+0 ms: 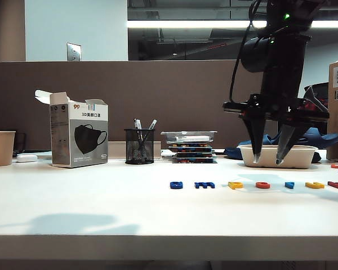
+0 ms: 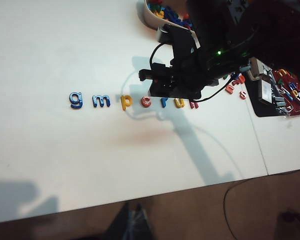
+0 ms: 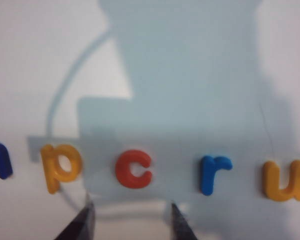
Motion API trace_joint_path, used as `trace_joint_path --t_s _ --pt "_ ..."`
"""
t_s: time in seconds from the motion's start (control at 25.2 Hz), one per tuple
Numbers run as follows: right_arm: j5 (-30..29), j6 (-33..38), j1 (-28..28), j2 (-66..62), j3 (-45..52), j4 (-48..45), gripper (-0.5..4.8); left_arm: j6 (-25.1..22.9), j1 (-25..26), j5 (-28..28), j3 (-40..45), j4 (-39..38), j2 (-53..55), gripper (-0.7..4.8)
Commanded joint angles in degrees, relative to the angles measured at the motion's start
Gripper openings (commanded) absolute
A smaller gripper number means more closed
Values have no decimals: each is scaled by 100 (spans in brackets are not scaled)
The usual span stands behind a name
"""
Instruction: Select the appropriate letters from the row of letter magnets placed on the table to arrange into the word "cup".
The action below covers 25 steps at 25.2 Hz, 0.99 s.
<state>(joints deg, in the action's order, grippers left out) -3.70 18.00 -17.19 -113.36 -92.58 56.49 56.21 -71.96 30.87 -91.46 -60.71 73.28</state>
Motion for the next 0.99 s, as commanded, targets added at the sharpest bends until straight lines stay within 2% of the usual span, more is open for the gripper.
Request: trace_joint_path --t_s 0.04,0.24,0.52,0.56,0.6,0.64,0.99 --pt "63 48 -57 39 -15 -201 189 -26 0 39 -22 9 -11 -5" --pt "271 61 -232 31 -15 -291 190 -28 -2 39 -22 2 -9 -5" --pt "249 37 -273 -142 -15 -208 191 -28 -2 39 -22 2 -9 -5" --pt "249 37 -273 -164 -15 -203 195 -28 -2 39 -22 2 -9 -5" --pt "249 37 -273 -208 -15 -219 226 -26 0 39 -22 2 -9 -5" --pt "249 39 -273 -221 -15 -227 235 -28 0 42 -22 0 -9 -5" --pt "249 2 -271 -321 -4 -256 234 -28 -2 39 -22 2 -9 -5"
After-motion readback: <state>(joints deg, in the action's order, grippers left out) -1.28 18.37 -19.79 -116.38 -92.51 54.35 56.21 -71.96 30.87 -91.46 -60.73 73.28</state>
